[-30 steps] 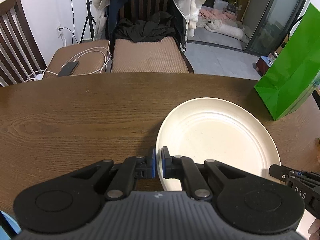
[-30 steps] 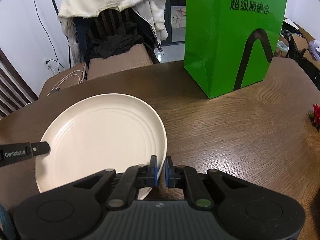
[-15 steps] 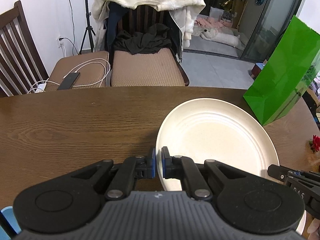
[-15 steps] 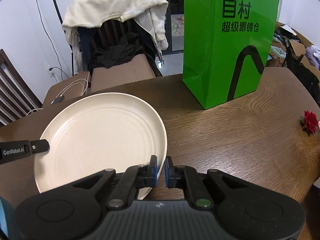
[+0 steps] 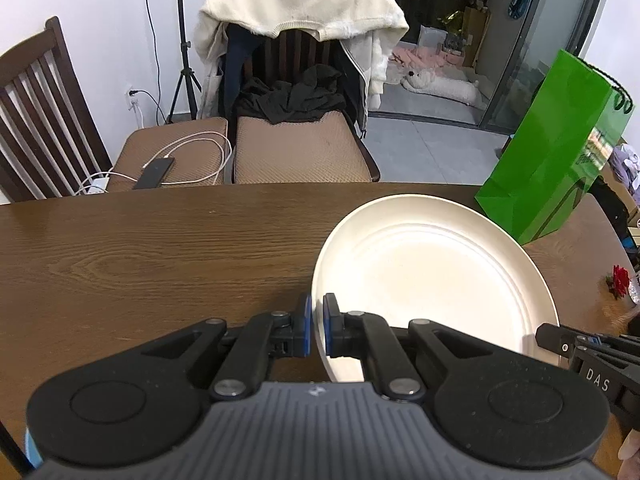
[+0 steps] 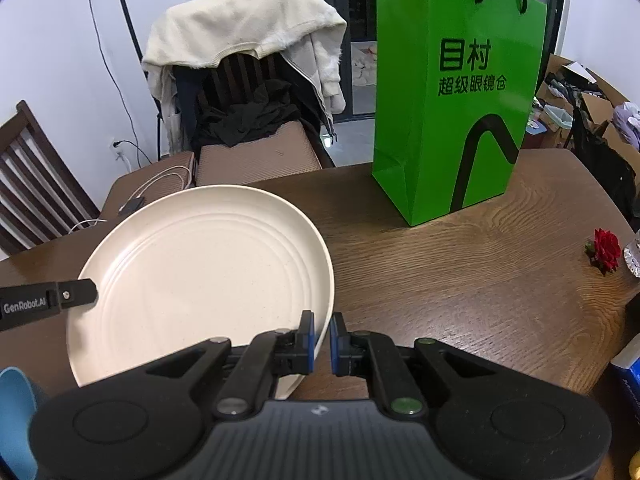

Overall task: Organize plates and bowls
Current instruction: 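Carry the held cream plate past the blue bowl toward the stacked plates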

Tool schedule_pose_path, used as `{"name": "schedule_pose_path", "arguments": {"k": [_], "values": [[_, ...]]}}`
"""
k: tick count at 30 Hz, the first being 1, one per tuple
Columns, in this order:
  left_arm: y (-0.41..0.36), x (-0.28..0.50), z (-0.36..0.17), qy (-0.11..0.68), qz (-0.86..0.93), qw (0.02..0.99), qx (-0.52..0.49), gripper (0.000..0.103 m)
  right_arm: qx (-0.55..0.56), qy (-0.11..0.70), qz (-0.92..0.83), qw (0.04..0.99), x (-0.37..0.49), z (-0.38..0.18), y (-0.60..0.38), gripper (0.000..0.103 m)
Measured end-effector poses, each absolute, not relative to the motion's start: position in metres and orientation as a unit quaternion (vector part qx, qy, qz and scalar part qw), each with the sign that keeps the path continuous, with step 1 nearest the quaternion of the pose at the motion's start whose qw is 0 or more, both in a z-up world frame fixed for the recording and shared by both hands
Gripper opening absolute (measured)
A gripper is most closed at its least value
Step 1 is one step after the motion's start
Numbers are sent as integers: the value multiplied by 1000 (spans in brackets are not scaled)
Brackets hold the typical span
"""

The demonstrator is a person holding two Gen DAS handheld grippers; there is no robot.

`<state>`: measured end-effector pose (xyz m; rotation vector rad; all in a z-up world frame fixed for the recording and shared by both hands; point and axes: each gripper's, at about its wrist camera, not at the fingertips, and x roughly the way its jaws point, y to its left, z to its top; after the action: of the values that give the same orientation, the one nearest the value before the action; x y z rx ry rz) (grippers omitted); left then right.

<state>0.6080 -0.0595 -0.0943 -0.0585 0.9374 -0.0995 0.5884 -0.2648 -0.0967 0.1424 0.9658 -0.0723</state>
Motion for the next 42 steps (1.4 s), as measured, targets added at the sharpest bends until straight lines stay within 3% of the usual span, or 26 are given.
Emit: {"name": "schedule_pose_path", "arguments": {"k": [42], "values": [[-13,453,-32,411,10,910,-52,7,39,430,26,902,463,-31,-213,8]]}}
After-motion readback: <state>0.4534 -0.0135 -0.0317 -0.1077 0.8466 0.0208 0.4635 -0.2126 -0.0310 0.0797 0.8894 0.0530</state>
